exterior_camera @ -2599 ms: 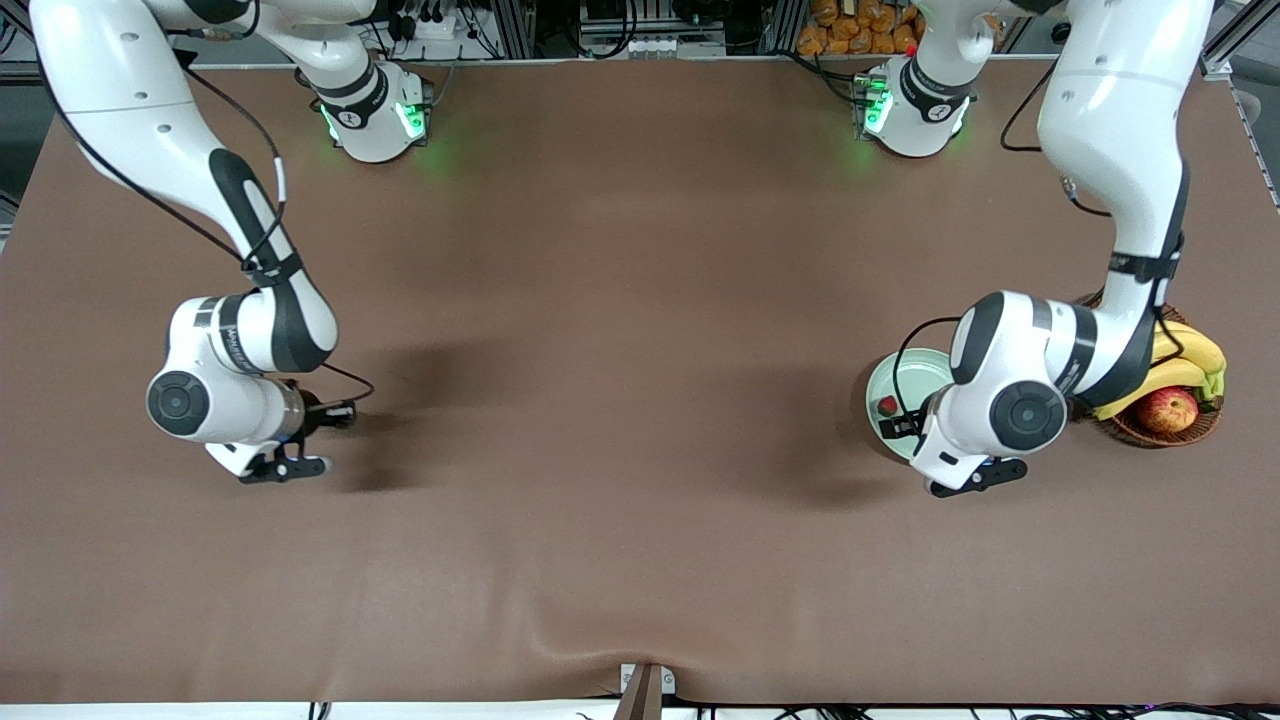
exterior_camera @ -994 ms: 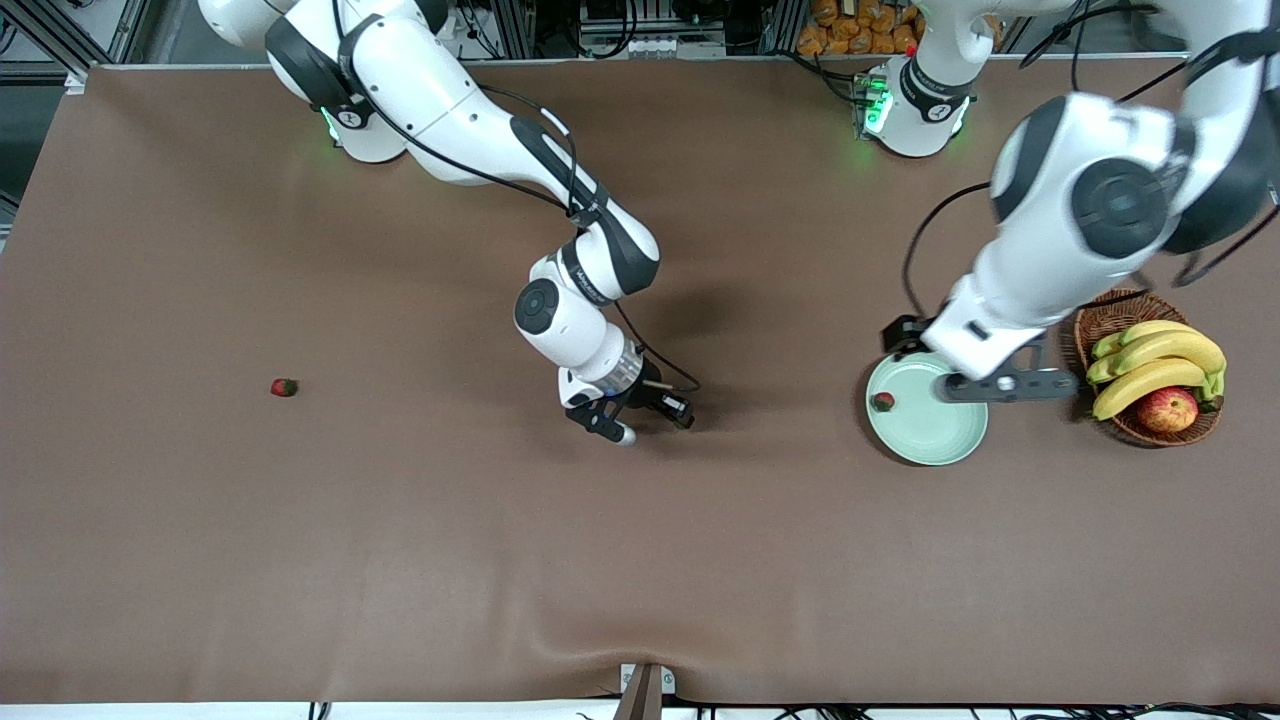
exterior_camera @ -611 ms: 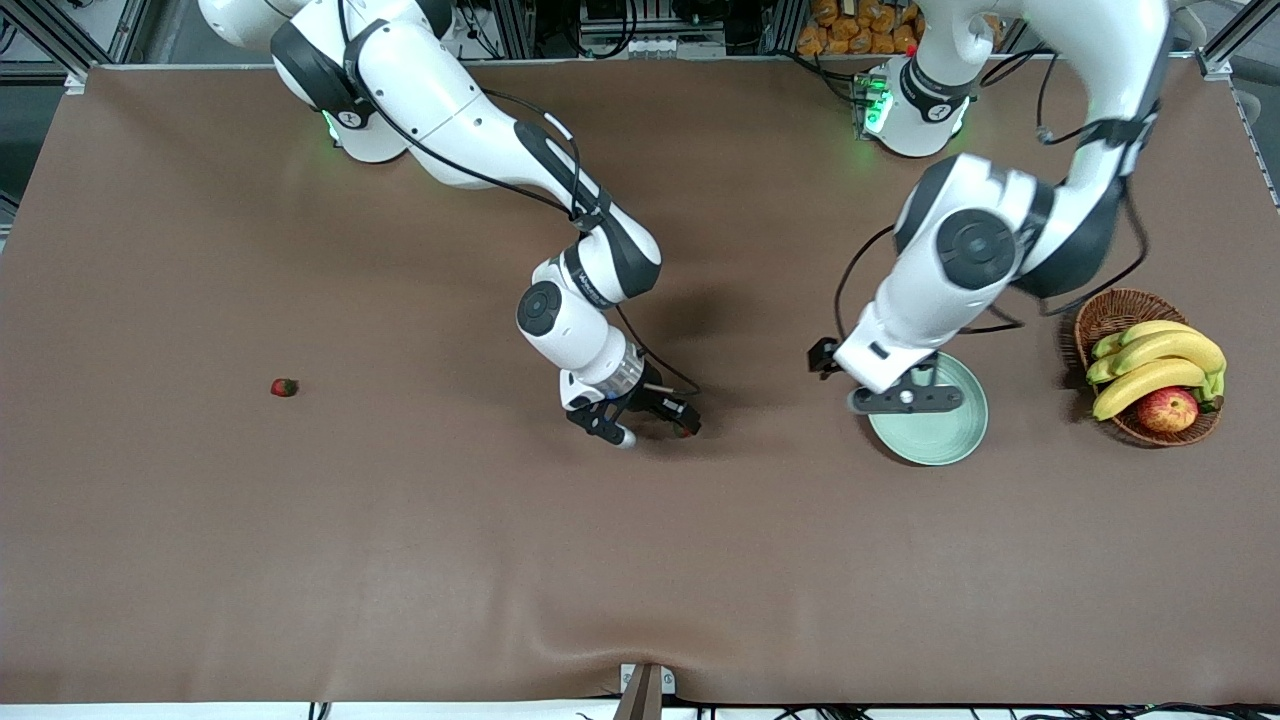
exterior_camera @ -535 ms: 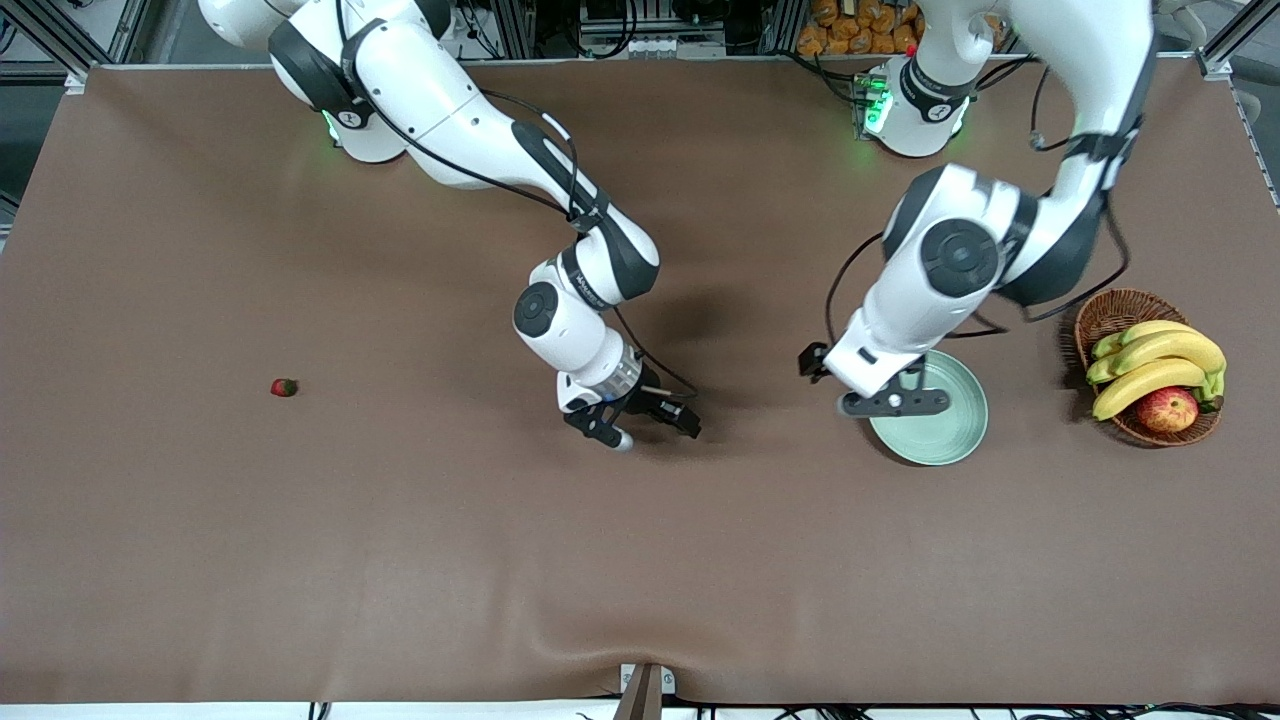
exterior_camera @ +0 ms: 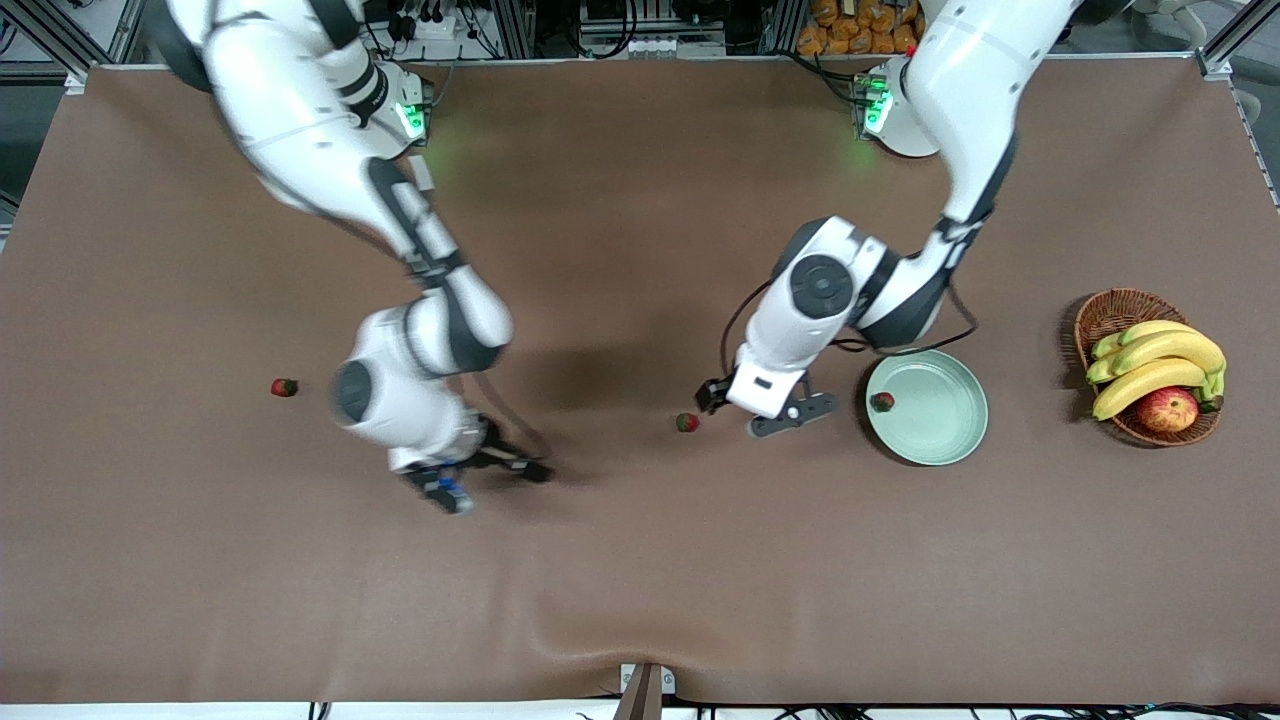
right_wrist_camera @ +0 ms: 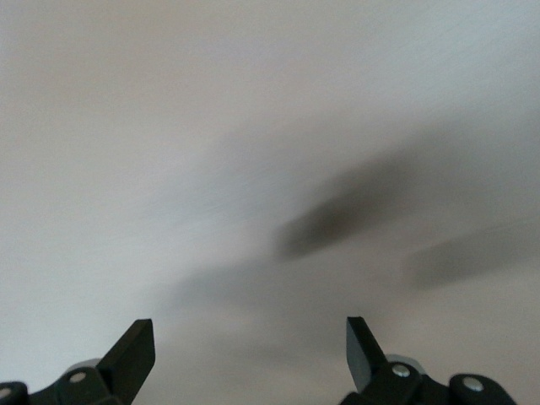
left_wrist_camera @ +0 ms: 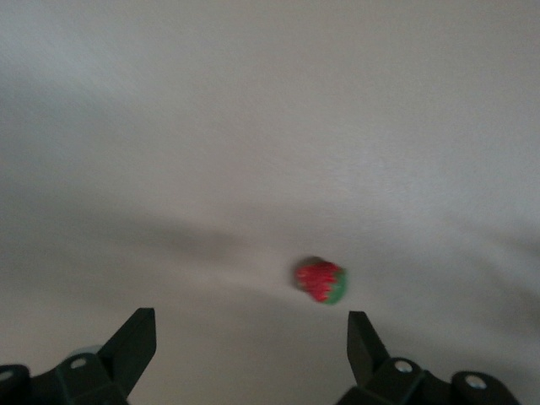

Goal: Collect all strawberries into plate
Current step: 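Grasp the second strawberry with the left gripper from the right gripper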

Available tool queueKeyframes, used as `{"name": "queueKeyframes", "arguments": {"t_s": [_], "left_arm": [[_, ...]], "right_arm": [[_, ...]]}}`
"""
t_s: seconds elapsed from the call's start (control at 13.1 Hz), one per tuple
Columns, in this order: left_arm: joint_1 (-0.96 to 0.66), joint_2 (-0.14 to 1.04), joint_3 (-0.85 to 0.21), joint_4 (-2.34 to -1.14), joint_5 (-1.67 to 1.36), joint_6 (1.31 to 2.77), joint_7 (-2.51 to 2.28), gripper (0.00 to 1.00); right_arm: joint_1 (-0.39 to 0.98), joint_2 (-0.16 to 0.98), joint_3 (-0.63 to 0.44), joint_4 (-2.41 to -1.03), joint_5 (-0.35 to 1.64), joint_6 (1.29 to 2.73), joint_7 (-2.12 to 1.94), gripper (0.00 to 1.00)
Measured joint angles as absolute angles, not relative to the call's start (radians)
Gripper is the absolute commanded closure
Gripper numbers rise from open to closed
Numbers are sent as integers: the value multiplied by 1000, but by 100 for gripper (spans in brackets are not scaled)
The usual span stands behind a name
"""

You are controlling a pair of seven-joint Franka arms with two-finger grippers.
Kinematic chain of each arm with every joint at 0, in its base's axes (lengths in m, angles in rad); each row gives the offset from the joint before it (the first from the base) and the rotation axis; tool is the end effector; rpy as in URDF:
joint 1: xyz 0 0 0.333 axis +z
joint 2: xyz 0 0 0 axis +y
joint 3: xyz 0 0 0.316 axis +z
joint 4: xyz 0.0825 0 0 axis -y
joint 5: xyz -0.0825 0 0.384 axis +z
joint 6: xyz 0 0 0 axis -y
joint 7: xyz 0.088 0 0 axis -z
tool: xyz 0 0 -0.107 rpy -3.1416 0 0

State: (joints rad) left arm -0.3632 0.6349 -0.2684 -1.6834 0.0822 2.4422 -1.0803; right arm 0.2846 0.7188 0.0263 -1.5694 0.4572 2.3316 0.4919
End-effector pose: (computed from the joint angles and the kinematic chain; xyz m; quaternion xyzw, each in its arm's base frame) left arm 0.5730 -0.3909 0.2556 0.9708 0.2229 0.0120 0.0874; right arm 0.6722 0.2209 0.2247 -0.9537 0.2432 0.0499 0.1699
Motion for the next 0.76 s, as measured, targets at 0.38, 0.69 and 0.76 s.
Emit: {"name": "queueKeyframes", "arguments": {"t_s": [0.38, 0.69, 0.76], "left_arm": [[-522, 757, -125, -1594, 115, 2474, -1506, 0], [-569, 802, -93, -1531, 117, 2480, -1683, 12], [-569, 807, -91, -1522, 117, 2480, -1702, 16]], "right_arm": [[50, 601, 30, -1610, 137, 2054, 264, 0], [-23, 591, 20, -1659, 79, 2017, 87, 0], [-35, 591, 3, -1670, 77, 2018, 40, 0]]}}
